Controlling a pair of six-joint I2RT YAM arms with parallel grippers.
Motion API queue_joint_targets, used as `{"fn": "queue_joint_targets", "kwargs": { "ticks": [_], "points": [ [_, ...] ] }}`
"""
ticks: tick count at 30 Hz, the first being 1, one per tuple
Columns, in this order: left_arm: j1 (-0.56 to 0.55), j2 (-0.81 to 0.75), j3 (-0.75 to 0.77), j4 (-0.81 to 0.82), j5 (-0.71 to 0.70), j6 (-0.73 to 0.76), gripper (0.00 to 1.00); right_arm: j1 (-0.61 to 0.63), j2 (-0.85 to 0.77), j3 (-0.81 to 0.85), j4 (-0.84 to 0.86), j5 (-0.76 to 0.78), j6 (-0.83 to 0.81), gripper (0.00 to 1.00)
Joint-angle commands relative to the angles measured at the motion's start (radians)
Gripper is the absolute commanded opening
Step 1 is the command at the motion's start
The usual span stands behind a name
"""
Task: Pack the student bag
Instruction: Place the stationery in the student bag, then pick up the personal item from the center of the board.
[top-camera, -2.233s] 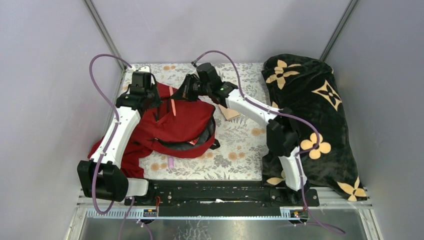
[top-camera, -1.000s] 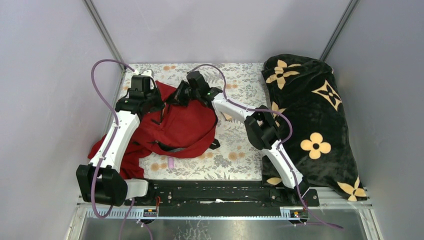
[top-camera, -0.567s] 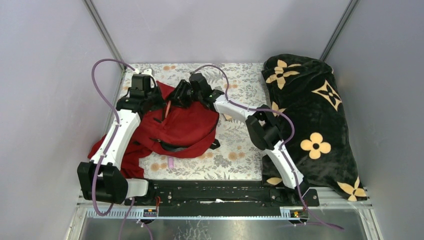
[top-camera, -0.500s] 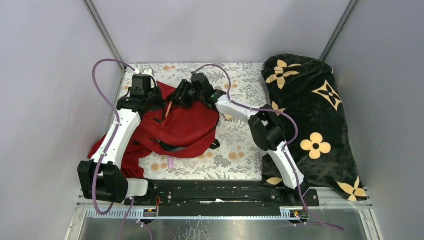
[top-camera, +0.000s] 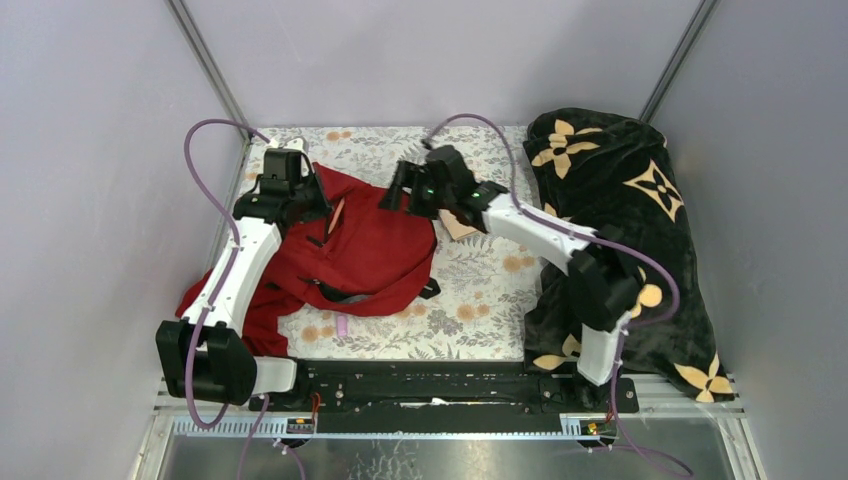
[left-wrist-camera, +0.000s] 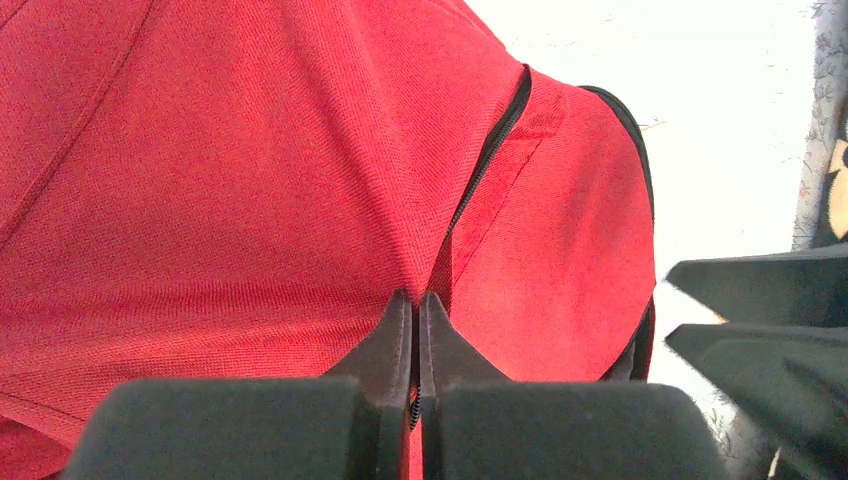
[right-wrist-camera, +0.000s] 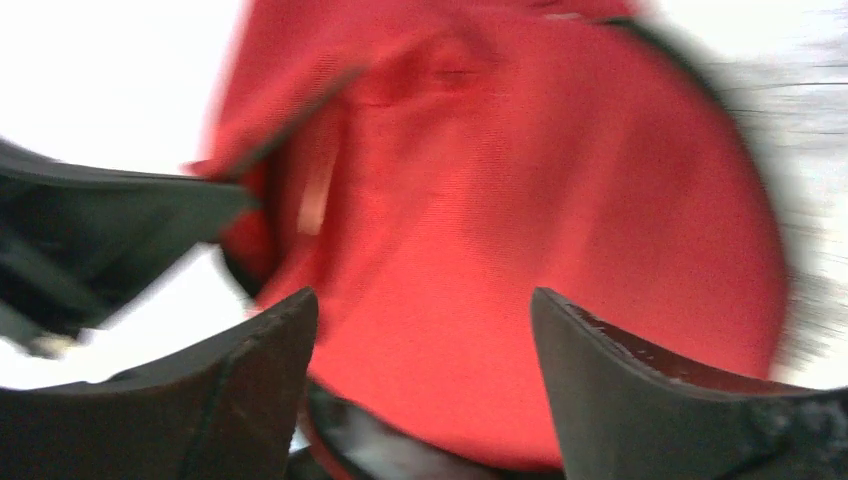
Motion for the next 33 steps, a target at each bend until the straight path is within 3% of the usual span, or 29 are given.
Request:
{"fn": "queue_joint_targets", "kwargs": {
  "ticks": [1,4,7,13,20,28,33],
  "points": [
    [0.007,-0.005,0.009,0.046,0.09,0.005,0.0,-0.098,-0.186,-0.226,-0.097,0.417,-0.311,0.92],
    [0.007,-0.017,-0.01,0.06,0.101,0.007,0.0,-0.203,-0.21,-0.315,-0.134,0.507,-0.388,1.0],
    [0.007,-0.03,-0.026,0.07,0.118,0.008,0.0,-0.303,-0.13,-0.262,-0.229,0.427,-0.439,1.0],
    [0.007,-0.042,-0.041,0.053,0.135,0.036,0.0,-0.328,0.042,-0.138,-0.263,0.277,-0.544,1.0],
    [0.007,-0.052,-0.032,0.038,0.171,0.044,0.0,-0.36,0.158,-0.076,-0.246,0.041,-0.51,0.88],
    [0.007,-0.017,-0.014,0.014,0.14,0.049,0.0,-0.36,0.174,-0.086,-0.233,-0.17,-0.506,0.49],
    [0.007,-0.021,-0.019,0.019,0.135,0.049,0.0,-0.359,0.157,-0.078,-0.27,-0.145,-0.495,0.0]
  ]
}}
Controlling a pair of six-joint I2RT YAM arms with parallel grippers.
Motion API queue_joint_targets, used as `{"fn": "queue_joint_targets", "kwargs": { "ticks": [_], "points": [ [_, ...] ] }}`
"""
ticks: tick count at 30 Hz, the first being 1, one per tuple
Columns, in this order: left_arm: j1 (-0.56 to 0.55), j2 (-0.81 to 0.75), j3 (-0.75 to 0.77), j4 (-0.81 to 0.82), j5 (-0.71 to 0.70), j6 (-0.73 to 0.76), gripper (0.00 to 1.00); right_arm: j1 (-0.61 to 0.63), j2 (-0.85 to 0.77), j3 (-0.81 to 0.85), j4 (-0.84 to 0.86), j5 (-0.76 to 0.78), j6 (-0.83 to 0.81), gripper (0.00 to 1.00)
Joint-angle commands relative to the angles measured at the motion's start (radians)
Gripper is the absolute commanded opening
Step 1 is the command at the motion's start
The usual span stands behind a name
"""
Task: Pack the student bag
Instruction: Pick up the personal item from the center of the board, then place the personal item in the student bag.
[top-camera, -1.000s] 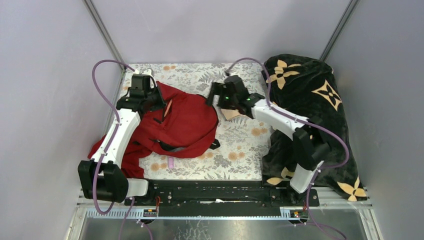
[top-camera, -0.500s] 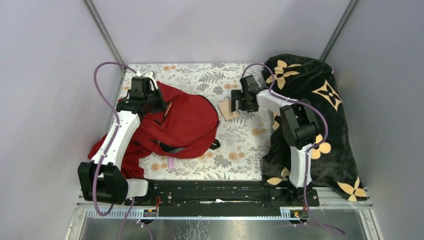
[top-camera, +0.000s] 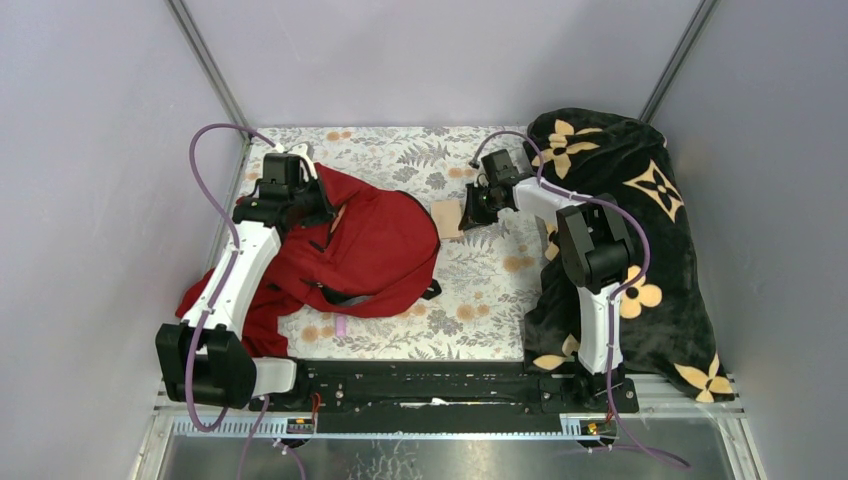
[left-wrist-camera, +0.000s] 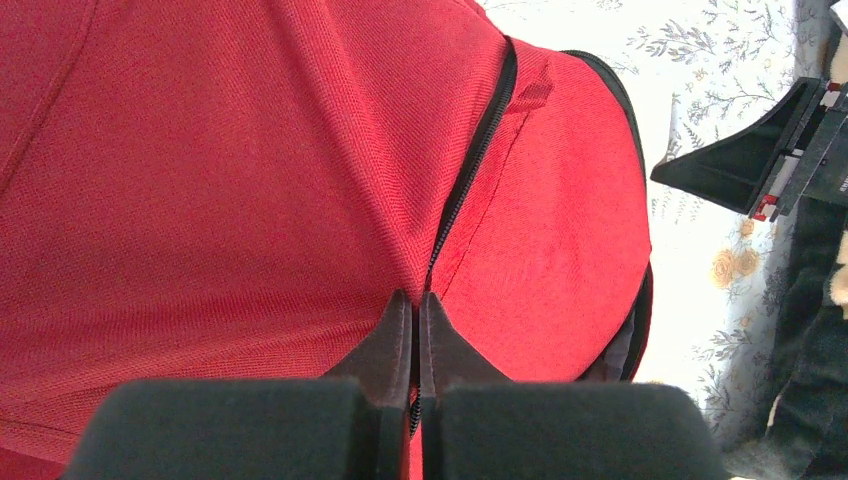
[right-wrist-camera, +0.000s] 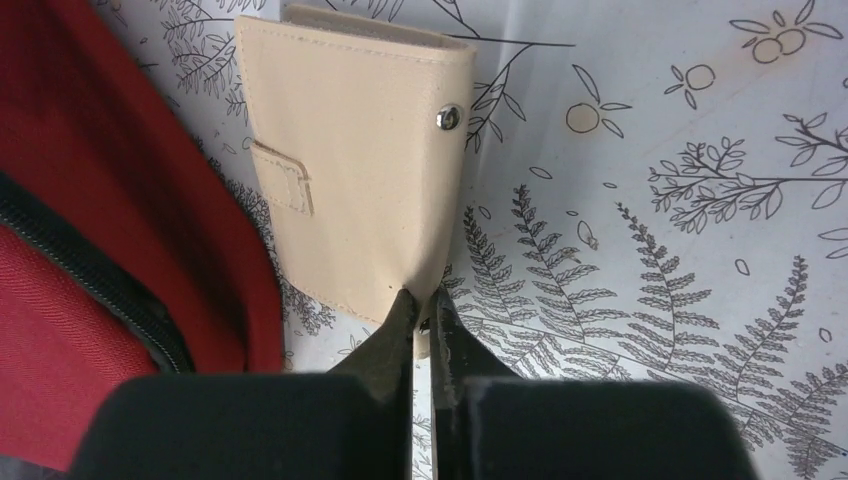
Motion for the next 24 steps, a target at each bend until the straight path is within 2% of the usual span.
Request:
{"fn": "queue_joint_targets", "kwargs": {
  "ticks": [1,7,10,13,18,20,24],
  "points": [
    [-0.005,-0.004,0.016,0.017,0.042,0.001,0.0,-0.001,-0.029,0.017,-0.031,-0.008,0.012,0.0],
    [-0.005,-0.01,0.018,0.026,0.058,-0.002,0.0,0.001,-0.237,-0.129,0.042,0.125,0.071,0.0],
    [-0.005,-0.02,0.025,0.029,0.046,-0.002,0.0,0.0,-0.351,-0.205,0.092,0.136,0.109,0.0],
    [-0.003,-0.028,0.031,0.036,0.049,-0.009,0.0,0.0,-0.444,-0.248,0.118,0.092,0.145,0.0],
    [-0.003,-0.014,0.031,0.038,0.045,-0.005,0.0,0.008,-0.573,-0.341,0.285,-0.055,0.285,0.0],
    [-0.003,-0.004,0.032,0.036,0.047,-0.004,0.0,0.02,-0.592,-0.364,0.395,-0.133,0.36,0.0],
    [-0.003,0.002,0.034,0.041,0.068,-0.012,0.0,0.118,-0.558,-0.307,0.432,-0.204,0.398,0.0]
  ]
}}
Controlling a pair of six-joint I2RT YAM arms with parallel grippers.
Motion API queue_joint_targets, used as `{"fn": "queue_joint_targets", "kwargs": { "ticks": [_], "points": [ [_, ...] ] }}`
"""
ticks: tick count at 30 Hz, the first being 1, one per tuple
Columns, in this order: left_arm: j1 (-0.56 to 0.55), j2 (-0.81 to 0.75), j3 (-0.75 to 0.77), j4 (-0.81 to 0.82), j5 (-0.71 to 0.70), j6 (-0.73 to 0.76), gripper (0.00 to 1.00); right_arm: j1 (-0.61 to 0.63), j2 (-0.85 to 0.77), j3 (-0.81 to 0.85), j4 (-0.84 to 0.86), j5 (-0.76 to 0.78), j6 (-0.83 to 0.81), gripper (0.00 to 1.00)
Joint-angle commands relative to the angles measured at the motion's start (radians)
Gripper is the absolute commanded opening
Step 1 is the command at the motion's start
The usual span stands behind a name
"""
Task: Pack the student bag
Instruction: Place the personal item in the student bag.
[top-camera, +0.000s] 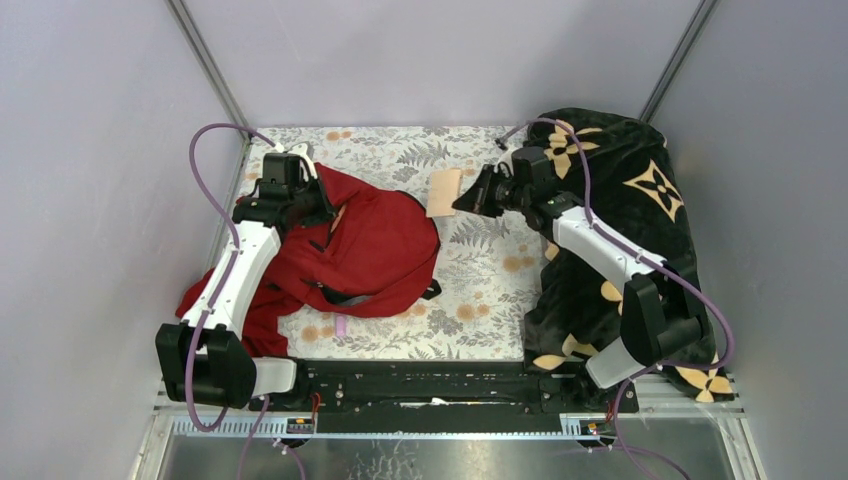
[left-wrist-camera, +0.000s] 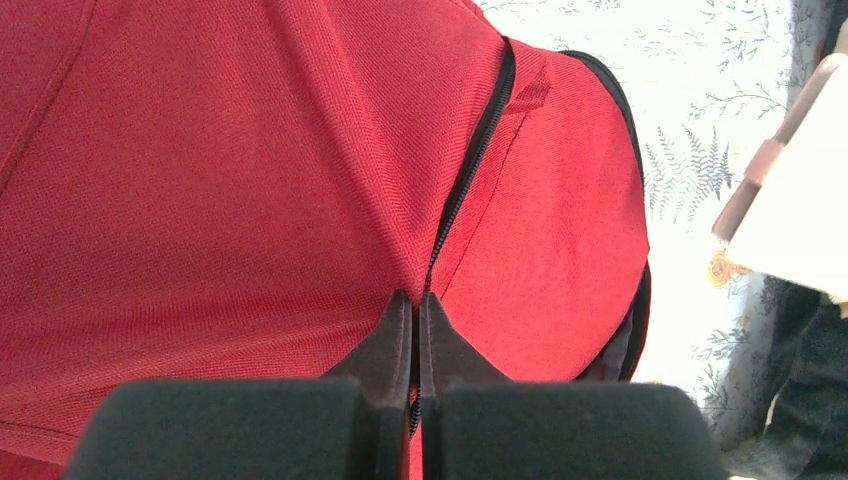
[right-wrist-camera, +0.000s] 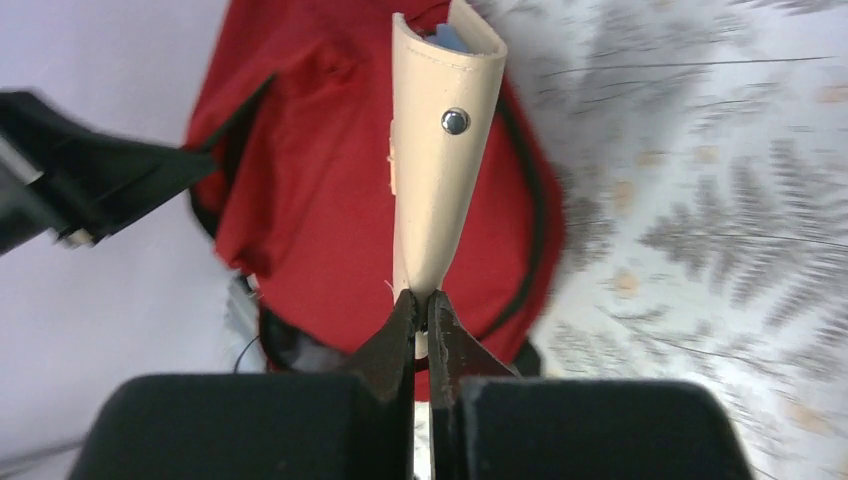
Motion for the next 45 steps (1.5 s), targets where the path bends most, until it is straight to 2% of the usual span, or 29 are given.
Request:
{"fn": "queue_joint_targets", "kwargs": {
  "ticks": [1,7,13,27,40,42,45],
  "points": [
    [-0.003,0.002,0.036,0.041,0.076,-0.008,0.0,0.125,0.021,0.065,0.158,-0.148,0.097,0.0],
    [-0.002,-0.005,0.034,0.038,0.114,0.001,0.0,0.262,0.143,0.146,0.325,-0.296,0.191,0.0],
    [0.002,-0.032,0.042,0.048,0.122,-0.005,0.0,0.32,0.277,0.268,0.31,-0.33,0.207,0.0],
    [0.044,-0.068,0.046,0.073,0.152,-0.022,0.0,0.336,0.463,0.281,0.386,-0.296,0.281,0.0],
    [0.052,-0.073,0.034,0.075,0.182,-0.02,0.0,0.33,0.529,0.348,0.335,-0.261,0.288,0.0],
    [0.052,-0.072,0.027,0.076,0.191,-0.016,0.0,0.328,0.534,0.376,0.358,-0.267,0.309,0.0],
    [0.052,-0.069,0.011,0.081,0.203,-0.017,0.0,0.327,0.554,0.474,0.301,-0.252,0.297,0.0]
  ]
}}
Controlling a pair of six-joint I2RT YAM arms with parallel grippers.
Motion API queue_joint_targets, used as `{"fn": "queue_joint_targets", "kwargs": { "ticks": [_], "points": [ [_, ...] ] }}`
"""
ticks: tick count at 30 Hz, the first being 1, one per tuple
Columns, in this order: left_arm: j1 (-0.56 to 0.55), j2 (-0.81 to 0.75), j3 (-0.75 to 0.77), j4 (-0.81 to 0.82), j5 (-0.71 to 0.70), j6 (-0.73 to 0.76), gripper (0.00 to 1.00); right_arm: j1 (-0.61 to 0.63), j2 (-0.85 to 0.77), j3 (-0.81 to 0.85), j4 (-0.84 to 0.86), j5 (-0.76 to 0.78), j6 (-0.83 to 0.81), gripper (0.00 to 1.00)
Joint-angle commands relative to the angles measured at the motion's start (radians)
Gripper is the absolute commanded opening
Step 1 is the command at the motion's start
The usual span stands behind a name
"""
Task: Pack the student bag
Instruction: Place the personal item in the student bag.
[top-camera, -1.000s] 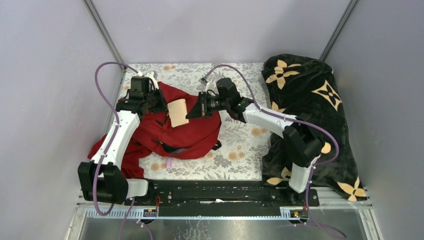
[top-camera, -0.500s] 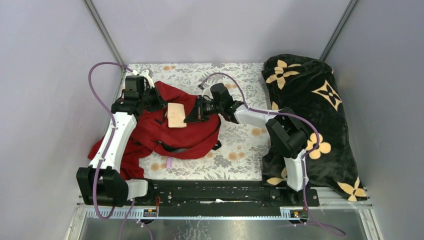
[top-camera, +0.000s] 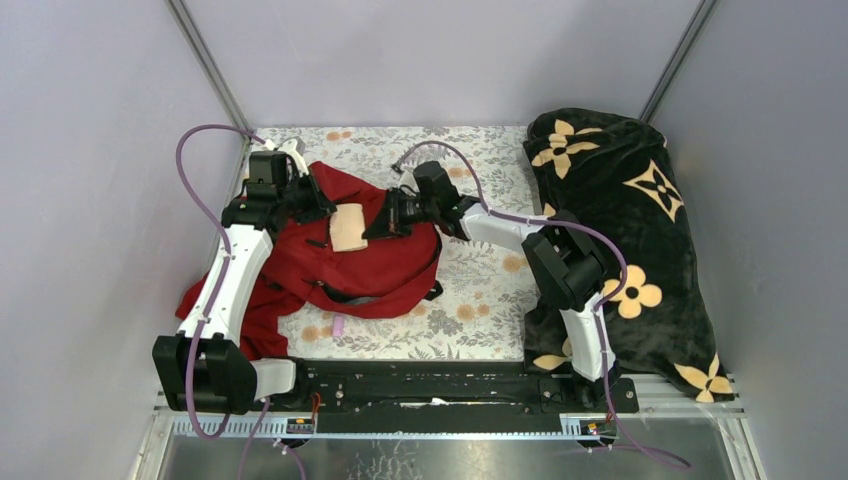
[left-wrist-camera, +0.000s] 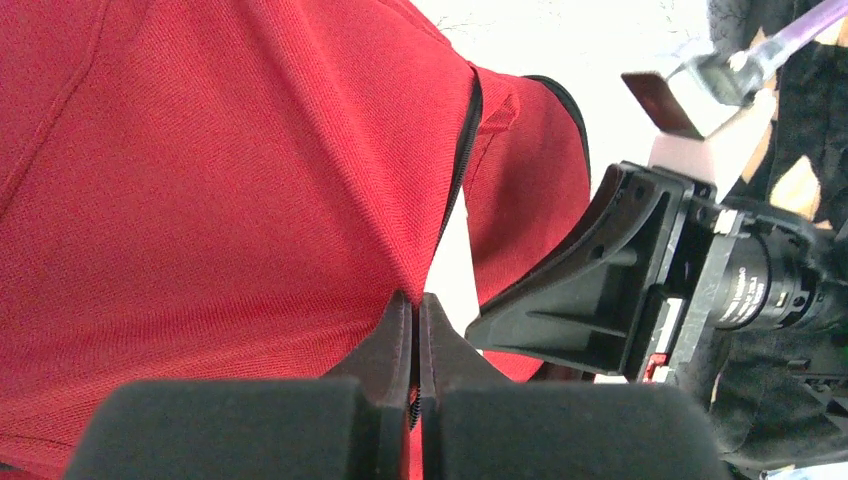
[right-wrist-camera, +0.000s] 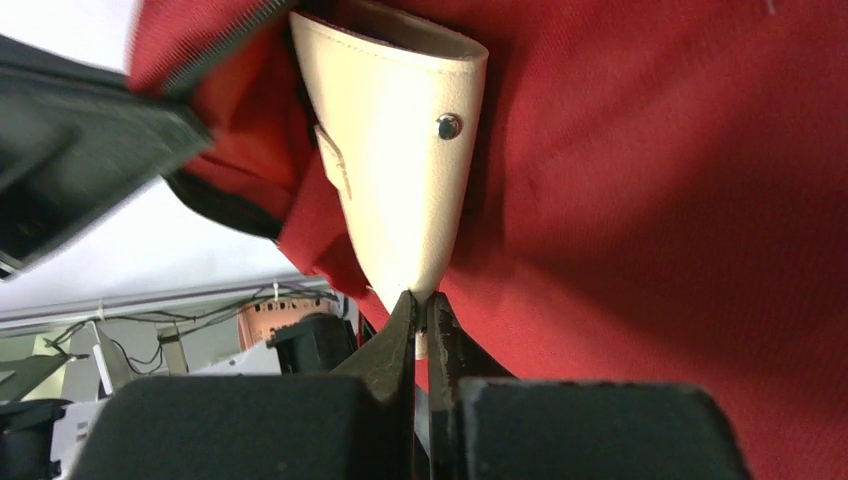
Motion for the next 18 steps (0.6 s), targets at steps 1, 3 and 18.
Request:
{"fn": "queue_joint_targets", "kwargs": {
  "ticks": [1,3,18],
  "points": [
    [0.0,-0.032,-0.005,0.075,0.101,-0.005,0.0,0.003,0.025,0.183,-0.009,0.029,0.004,0.0],
    [0.0,-0.03,-0.011,0.075,0.117,-0.004,0.0,0.003,0.049,0.247,-0.041,0.058,0.008,0.0],
    [0.002,-0.039,-0.021,0.115,0.223,-0.044,0.0,0.025,0.306,0.648,-0.143,0.157,0.121,0.0]
  ]
}}
